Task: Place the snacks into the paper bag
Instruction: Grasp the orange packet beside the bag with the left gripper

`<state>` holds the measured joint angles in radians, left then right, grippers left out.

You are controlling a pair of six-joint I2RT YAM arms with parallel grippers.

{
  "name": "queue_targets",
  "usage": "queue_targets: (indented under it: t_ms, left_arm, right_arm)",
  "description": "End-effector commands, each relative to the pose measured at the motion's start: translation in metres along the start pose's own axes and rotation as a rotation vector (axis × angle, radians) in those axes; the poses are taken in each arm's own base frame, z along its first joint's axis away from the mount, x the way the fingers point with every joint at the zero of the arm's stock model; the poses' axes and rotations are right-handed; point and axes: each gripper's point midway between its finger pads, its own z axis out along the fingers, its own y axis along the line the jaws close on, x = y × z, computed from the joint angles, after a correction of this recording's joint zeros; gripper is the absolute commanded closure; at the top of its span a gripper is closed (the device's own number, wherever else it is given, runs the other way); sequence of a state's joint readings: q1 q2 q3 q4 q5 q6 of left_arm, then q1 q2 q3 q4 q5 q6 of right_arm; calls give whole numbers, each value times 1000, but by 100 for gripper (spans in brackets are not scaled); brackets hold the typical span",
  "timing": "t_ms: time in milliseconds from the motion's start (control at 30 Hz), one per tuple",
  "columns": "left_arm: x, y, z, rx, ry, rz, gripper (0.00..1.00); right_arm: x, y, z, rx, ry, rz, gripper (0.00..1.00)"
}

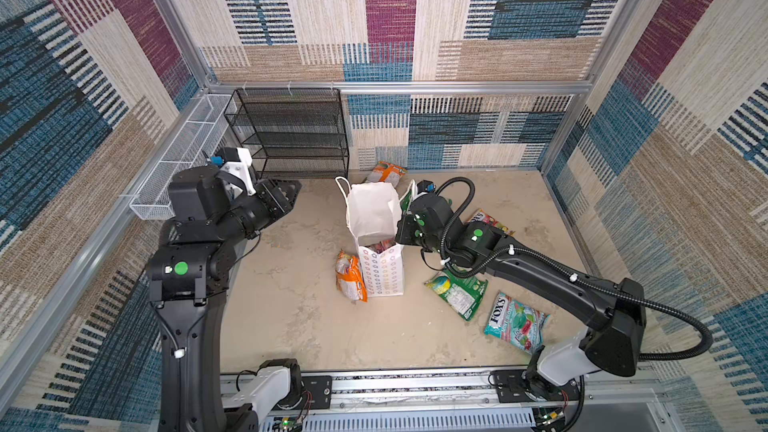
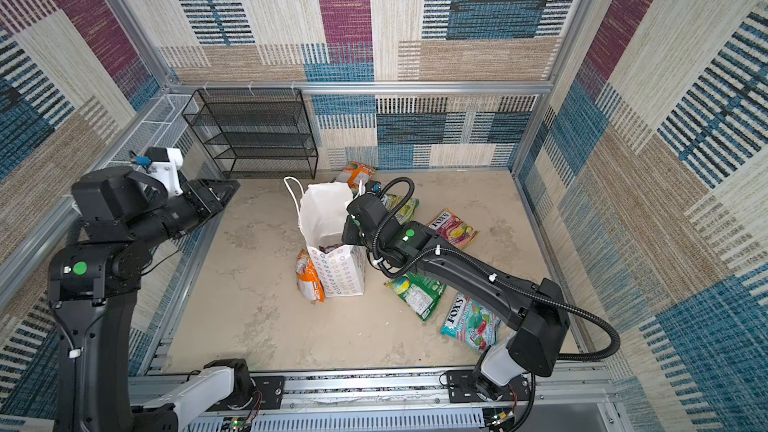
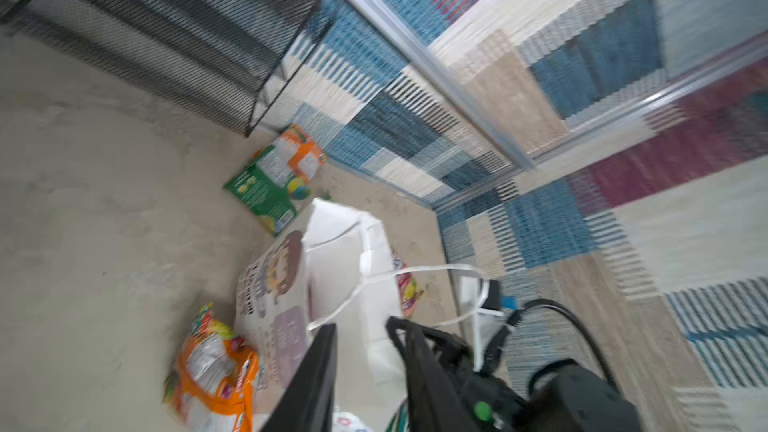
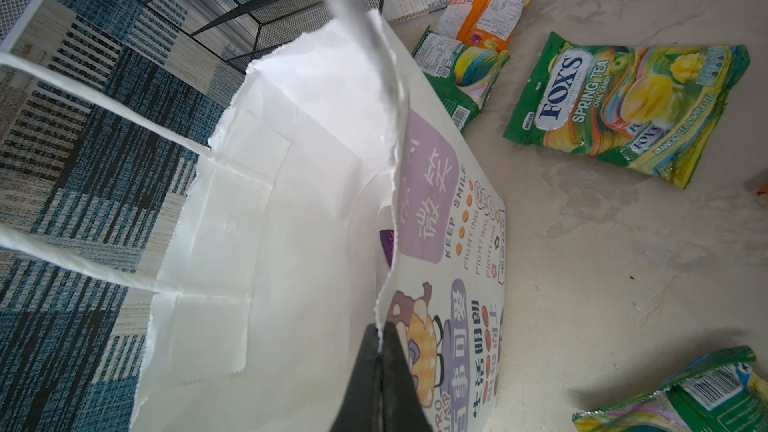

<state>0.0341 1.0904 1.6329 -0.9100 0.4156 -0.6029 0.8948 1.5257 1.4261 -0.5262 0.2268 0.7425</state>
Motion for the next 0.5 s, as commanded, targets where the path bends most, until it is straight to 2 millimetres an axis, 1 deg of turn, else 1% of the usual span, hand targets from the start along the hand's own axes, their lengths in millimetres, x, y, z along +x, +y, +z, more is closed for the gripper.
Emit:
queue_targets:
  t_ms: [0,33,133,267,400,467]
  left_arm:
    - [48,58,13,-192,144,-33,47]
    - [62,68,16,-210,182,-45,37]
    - [93,87,20,-237,264,-82,22]
    - [142,105,42,-191,413,-188,5]
    - [184,142,58,-283,535,-248,4]
    - [202,153,66,-331,590,-260,3]
  right_arm:
    - [1,-1,-1,-1,8,-12,100]
    - [2,-2,-1,4,8,-14,100]
    - [4,-5,1,12,7,-20,100]
    - [7,-3,5,5,17,-23,100]
    - [8,-4,6,5,22,-26,100]
    - [10,-4,8,8,25,-27,100]
